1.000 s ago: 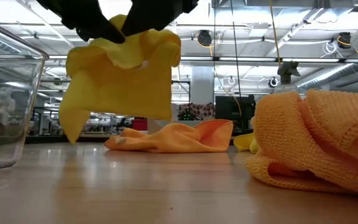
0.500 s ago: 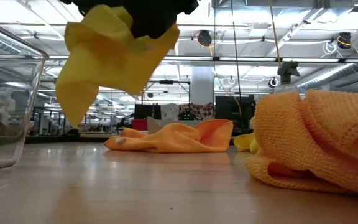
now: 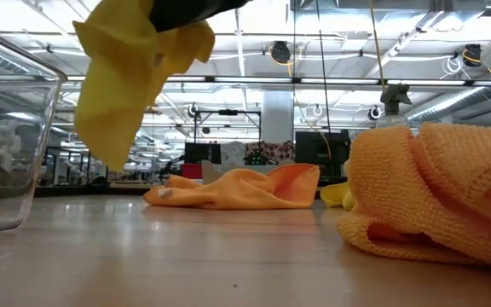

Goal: Sort microfiber towel by color & place in baskets
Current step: Put the left yellow microfiber cloth into the gray bin

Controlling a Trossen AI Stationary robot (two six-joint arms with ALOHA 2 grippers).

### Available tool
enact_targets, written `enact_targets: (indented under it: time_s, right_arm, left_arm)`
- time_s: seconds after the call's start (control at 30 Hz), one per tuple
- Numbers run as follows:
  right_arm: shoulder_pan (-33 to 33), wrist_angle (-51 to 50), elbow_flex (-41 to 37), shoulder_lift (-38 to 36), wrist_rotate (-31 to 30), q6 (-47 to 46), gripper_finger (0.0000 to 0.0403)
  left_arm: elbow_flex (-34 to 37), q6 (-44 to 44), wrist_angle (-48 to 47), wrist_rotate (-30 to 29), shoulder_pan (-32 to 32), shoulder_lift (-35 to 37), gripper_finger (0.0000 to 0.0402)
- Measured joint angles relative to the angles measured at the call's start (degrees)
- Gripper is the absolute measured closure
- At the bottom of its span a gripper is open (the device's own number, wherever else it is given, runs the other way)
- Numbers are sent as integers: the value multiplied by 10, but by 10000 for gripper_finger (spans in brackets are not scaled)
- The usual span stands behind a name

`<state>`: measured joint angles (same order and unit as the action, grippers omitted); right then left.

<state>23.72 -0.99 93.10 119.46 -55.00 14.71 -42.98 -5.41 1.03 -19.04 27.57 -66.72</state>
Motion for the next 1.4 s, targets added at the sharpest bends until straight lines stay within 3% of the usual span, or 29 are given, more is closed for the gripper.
enact_targets:
  time_s: [0.2, 0.33, 0.63, 0.77, 0.97, 1.03, 1.13, 1.27, 1.33, 1.4]
  right_arm:
    - [2, -2, 0, 0, 34, 10, 311]
    - [9, -9, 0, 0, 36, 12, 385]
    - [45, -73, 0, -2, -12, -23, 383]
    - [64, -155, 0, -13, -65, -71, 392]
    - [65, -293, 0, -48, -66, -211, 392]
    - [63, -334, 0, -59, -39, -249, 392]
    - [54, -363, 0, -75, 72, -284, 392]
    - [46, -374, 0, -92, 217, -272, 392]
    - [43, -375, 0, -96, 253, -252, 392]
    - [40, -373, 0, -100, 251, -248, 392]
  left_arm:
    - [0, 7, 5, 34, 4, -9, 381]
    - [-1, 39, 2, 35, 20, -10, 339]
    - [0, 81, -44, 47, 52, -11, 199]
    - [0, 81, -62, 46, 64, -11, 180]
    - [0, 46, -6, 26, 67, -10, 178]
    - [0, -2, 52, 0, 67, -10, 178]
    - [0, -66, 128, -33, 66, -11, 178]
    - [0, -96, 152, -38, 65, -21, 178]
    - [0, -98, 153, -40, 65, -32, 178]
    - [0, -99, 159, -40, 65, -48, 178]
